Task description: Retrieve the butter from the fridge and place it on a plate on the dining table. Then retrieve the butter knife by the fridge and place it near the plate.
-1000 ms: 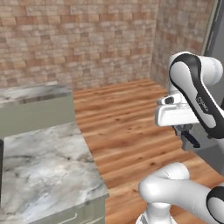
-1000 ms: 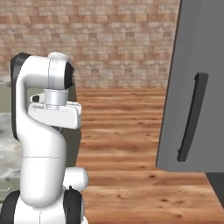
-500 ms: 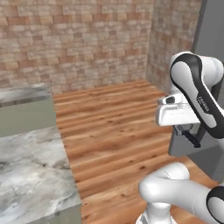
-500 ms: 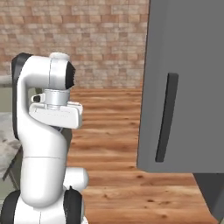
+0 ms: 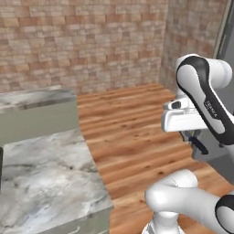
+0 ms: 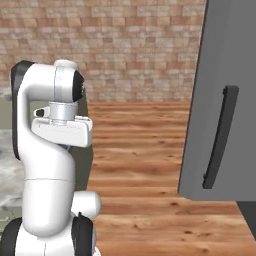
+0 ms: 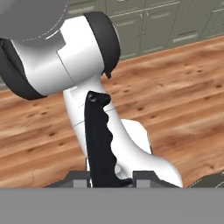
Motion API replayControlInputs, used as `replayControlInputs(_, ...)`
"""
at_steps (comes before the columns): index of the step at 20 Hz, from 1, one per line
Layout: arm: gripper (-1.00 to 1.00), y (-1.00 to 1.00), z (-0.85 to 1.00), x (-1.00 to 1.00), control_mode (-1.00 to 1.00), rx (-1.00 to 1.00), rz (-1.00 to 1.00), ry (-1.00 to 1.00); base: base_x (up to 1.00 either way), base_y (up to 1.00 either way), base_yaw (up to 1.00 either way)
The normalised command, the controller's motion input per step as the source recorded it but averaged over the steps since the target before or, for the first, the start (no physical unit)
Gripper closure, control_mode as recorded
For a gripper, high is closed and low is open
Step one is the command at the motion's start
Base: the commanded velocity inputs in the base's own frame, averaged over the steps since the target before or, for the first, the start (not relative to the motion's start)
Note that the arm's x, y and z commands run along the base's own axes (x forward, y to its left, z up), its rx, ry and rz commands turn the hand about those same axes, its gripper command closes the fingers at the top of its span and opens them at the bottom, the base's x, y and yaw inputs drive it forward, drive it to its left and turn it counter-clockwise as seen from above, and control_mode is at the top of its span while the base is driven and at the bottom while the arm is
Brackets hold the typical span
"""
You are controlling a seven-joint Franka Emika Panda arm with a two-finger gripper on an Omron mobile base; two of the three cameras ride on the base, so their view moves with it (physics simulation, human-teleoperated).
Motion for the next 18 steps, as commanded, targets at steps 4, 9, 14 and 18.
replayControlInputs(4, 1.00, 0.00, 0.00, 0.00, 1.00, 0.00, 0.00, 0.00, 0.13, -0.61, 0.12)
replayControlInputs(9, 1.00, 0.00, 0.00, 0.00, 1.00, 0.00, 0.00, 0.00, 0.39, 0.02, 0.09)
replayControlInputs(14, 1.00, 0.00, 0.00, 0.00, 1.00, 0.00, 0.00, 0.00, 0.71, 0.16, 0.03)
replayControlInputs(18, 1.00, 0.00, 0.00, 0.00, 1.00, 0.00, 0.00, 0.00, 0.76, 0.12, 0.02)
